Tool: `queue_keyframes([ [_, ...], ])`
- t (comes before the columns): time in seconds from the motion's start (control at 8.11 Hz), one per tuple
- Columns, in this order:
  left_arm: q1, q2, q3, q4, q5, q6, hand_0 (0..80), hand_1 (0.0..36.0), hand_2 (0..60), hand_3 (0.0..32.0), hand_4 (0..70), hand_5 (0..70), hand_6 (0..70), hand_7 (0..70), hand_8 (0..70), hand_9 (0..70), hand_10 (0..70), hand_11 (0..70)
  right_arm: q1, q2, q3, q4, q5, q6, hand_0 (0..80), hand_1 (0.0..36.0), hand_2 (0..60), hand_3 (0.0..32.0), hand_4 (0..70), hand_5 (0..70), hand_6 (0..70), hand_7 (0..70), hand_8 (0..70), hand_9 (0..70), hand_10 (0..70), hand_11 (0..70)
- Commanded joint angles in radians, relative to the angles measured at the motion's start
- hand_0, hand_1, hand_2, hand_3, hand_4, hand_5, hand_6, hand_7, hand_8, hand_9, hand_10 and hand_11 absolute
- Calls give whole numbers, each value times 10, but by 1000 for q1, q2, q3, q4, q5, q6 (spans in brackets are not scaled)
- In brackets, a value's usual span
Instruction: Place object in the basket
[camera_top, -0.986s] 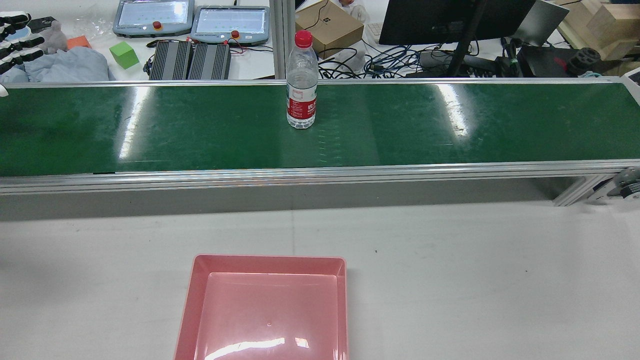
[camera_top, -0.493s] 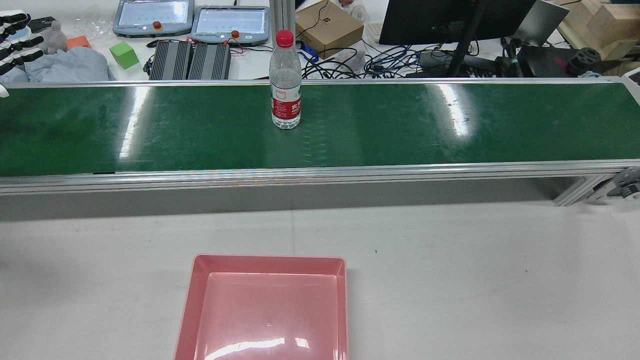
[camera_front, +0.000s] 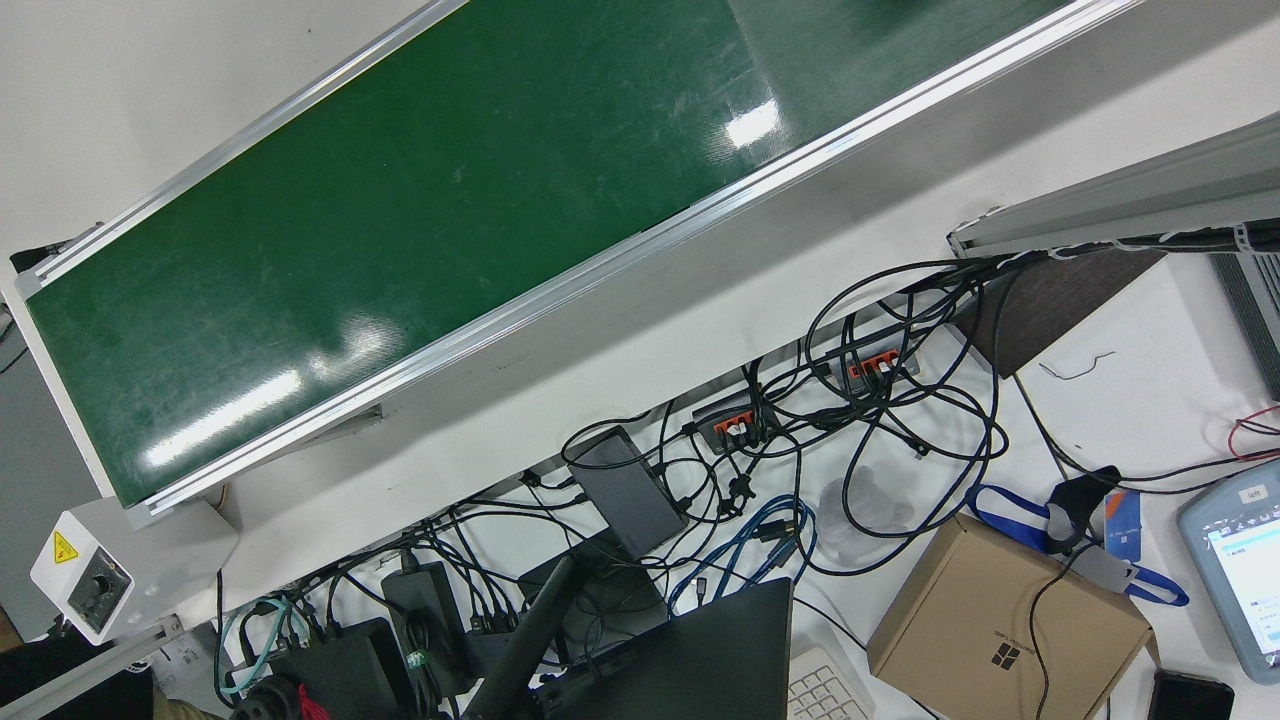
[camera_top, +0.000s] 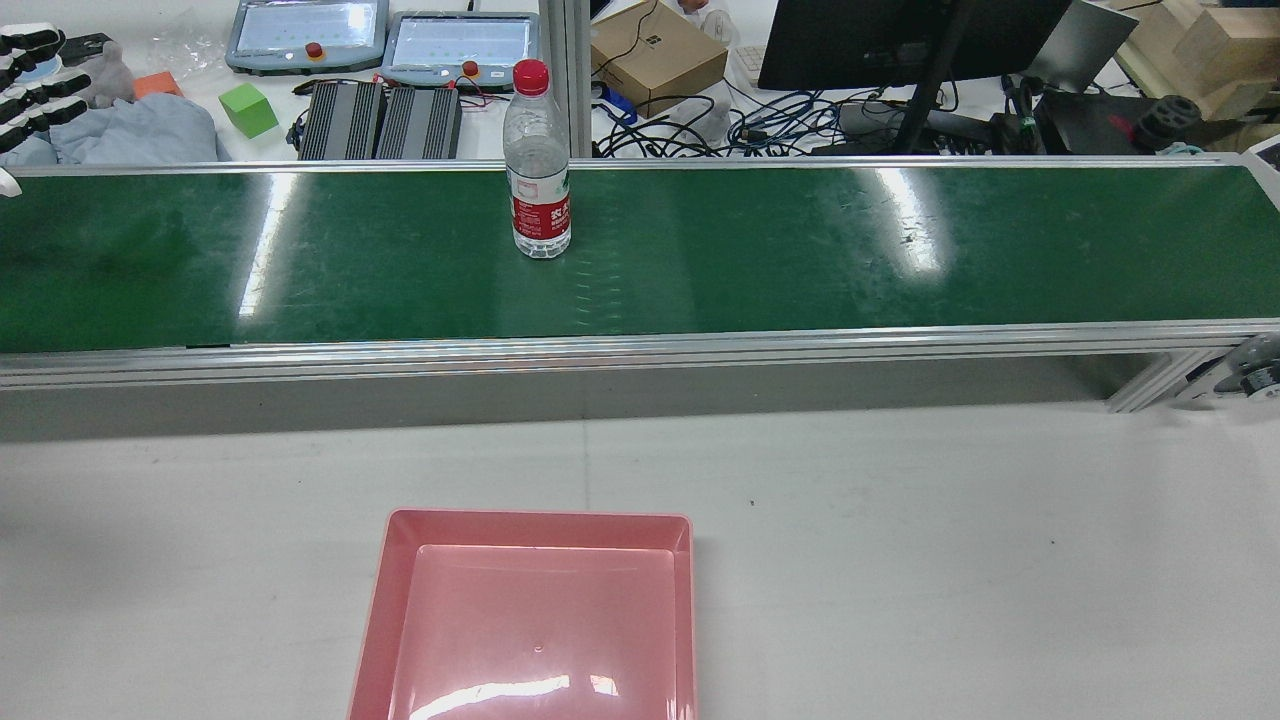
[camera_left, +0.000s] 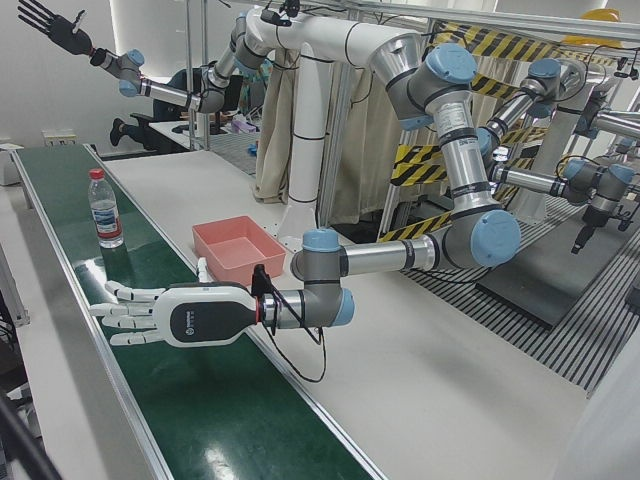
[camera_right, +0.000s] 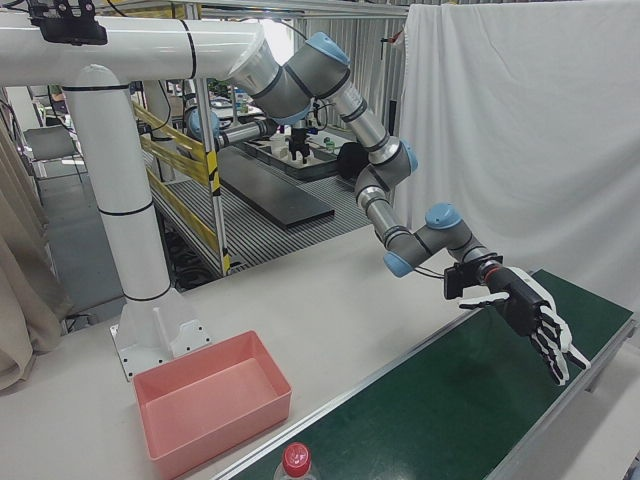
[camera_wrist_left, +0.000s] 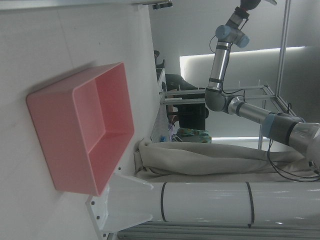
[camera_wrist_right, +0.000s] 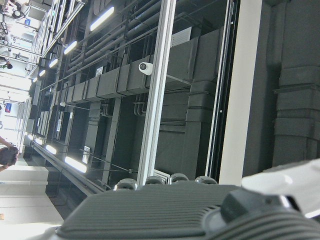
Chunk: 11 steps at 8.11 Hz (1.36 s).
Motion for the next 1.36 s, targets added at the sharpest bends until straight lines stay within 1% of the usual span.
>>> queue_keyframes([
  [0.0,0,0,1,2,0,2,646,128,0,72,67,255,61,35,125,139,63,112,1,0,0,-1,0,0,0,0,0,0,0,0,0,0,0,0,0,0],
  [0.25,5,0,-2,0,0,-1,641,125,0,66,72,255,64,36,125,136,64,112,1,0,0,-1,0,0,0,0,0,0,0,0,0,0,0,0,0,0],
  [0.37,10,-2,-2,0,0,0,632,122,0,70,64,254,61,35,128,139,64,112,1,0,0,0,0,0,0,0,0,0,0,0,0,0,0,0,0,0],
  [0.49,13,-20,-2,2,0,0,636,125,0,70,64,253,63,35,125,136,65,115,1,0,0,0,0,0,0,0,0,0,0,0,0,0,0,0,0,0],
  [0.62,35,-26,0,8,0,5,645,130,0,68,67,258,62,36,125,137,66,115,1,0,0,-1,0,0,0,0,0,0,0,0,0,0,0,0,0,0],
  [0.86,54,-54,3,35,0,41,670,134,0,72,70,260,62,36,123,136,67,118,1,0,0,0,0,0,0,0,0,0,0,0,0,0,0,0,0,0],
  [0.99,54,-66,3,40,0,45,664,134,0,74,62,260,61,35,124,138,65,116,1,0,0,-1,0,0,0,0,0,0,0,0,0,0,0,0,0,0],
  [1.11,54,-66,3,40,0,45,655,131,0,88,29,255,50,30,105,126,59,108,1,0,0,0,0,0,0,0,0,0,0,0,0,0,0,0,0,0],
  [1.23,54,-66,3,40,0,45,642,127,0,88,17,255,47,27,98,120,54,101,1,0,0,-1,0,0,0,0,0,0,0,0,0,0,0,0,0,0],
])
